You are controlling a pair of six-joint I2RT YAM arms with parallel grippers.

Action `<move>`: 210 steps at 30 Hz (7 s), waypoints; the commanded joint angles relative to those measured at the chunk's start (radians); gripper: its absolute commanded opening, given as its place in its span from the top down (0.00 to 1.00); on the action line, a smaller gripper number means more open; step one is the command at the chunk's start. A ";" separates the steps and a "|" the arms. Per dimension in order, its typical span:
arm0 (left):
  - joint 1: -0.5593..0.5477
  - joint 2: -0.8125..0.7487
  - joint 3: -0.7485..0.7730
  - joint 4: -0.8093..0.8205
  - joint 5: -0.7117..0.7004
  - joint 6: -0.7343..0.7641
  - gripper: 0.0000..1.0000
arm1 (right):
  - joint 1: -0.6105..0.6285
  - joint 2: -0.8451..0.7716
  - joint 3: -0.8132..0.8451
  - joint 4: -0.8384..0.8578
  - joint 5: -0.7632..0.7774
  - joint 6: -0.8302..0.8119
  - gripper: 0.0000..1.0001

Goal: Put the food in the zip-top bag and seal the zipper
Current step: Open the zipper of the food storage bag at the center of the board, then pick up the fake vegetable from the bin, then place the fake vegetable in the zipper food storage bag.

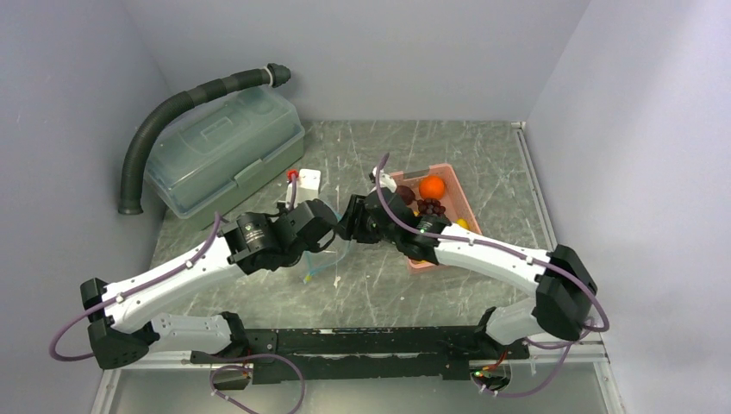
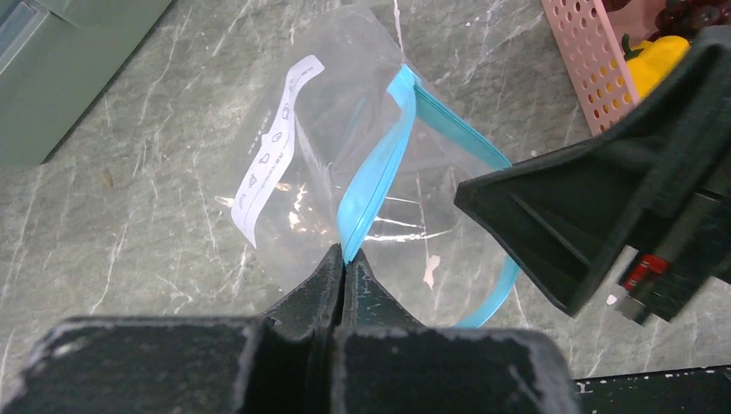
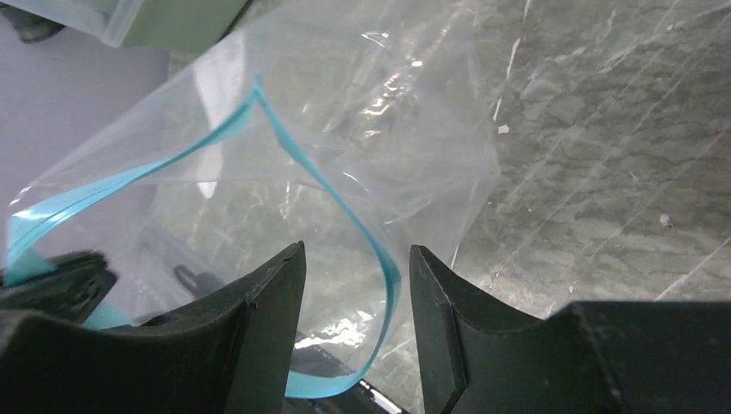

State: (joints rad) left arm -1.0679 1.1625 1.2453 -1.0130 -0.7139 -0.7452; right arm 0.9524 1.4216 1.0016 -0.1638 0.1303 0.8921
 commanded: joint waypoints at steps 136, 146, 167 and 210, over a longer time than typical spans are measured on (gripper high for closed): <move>0.028 0.001 0.052 0.051 0.024 0.099 1.00 | -0.483 -0.031 -0.043 -0.280 0.021 -0.406 0.52; 0.029 0.009 0.059 0.054 0.025 0.102 1.00 | -0.482 -0.219 -0.037 -0.334 -0.017 -0.401 0.53; 0.037 0.035 0.075 0.066 0.040 0.121 1.00 | -0.357 -0.483 -0.100 -0.117 -0.476 -0.343 0.55; 0.040 0.049 0.102 0.067 0.116 0.115 1.00 | 0.052 0.010 0.096 0.067 -0.047 -0.140 0.49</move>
State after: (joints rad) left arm -1.0306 1.2076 1.2984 -0.9672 -0.6228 -0.6384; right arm 0.9928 1.4036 1.0332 -0.1055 -0.0467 0.7155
